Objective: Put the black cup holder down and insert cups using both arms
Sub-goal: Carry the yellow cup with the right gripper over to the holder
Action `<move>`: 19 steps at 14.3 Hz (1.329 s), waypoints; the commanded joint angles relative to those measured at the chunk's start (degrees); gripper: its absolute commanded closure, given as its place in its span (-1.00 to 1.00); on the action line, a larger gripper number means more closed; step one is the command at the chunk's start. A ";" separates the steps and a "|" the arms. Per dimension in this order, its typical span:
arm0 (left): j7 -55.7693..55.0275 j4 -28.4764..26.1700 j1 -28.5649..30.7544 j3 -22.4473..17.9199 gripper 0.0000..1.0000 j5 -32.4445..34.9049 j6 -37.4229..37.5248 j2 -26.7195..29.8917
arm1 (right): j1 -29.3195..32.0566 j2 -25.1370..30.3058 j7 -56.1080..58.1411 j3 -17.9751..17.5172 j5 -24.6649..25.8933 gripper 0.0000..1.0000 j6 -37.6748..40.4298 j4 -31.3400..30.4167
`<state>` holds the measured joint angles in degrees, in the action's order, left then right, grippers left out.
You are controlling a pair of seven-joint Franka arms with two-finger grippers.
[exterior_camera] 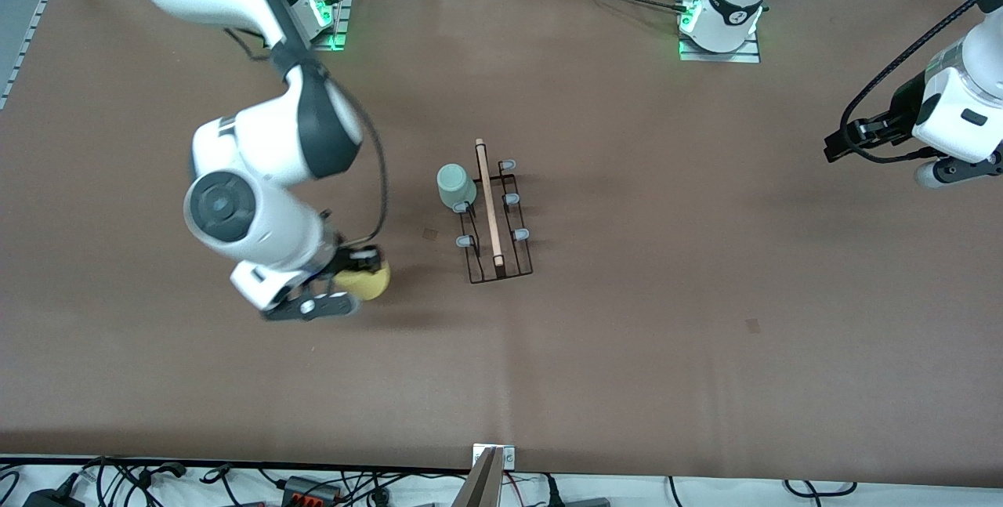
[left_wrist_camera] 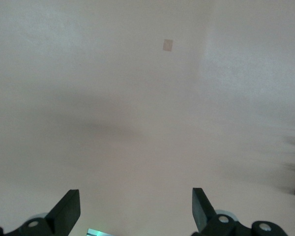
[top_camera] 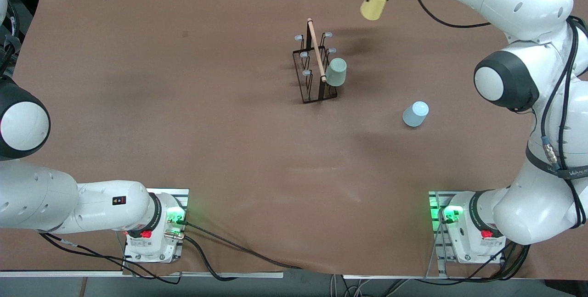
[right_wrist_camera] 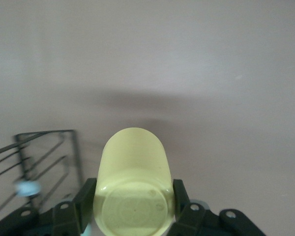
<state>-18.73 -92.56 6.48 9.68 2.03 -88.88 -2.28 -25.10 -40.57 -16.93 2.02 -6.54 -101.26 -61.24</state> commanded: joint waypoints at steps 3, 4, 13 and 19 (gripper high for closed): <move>1.24 0.19 0.29 -0.02 -1.00 -1.15 0.64 0.17 | -5.55 -0.91 -11.07 -3.07 -0.32 0.82 -2.08 0.59; 1.24 0.19 0.29 -0.02 -1.00 -1.15 0.64 0.17 | -6.62 -1.61 -12.93 -3.07 -0.23 0.82 -4.01 0.42; 1.24 0.19 0.29 -0.02 -1.00 -1.15 0.64 0.08 | -8.56 -4.69 -14.09 -3.16 -0.06 0.82 -5.79 0.16; 1.24 0.19 0.29 -0.02 -1.00 -1.15 0.55 0.08 | -9.00 -6.62 -14.18 -3.16 -0.32 -0.30 -5.88 0.16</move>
<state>-18.73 -92.57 6.48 9.68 2.02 -88.88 -2.43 -33.75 -46.89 -29.93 -0.93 -6.54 -106.83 -61.44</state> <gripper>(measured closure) 0.000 0.330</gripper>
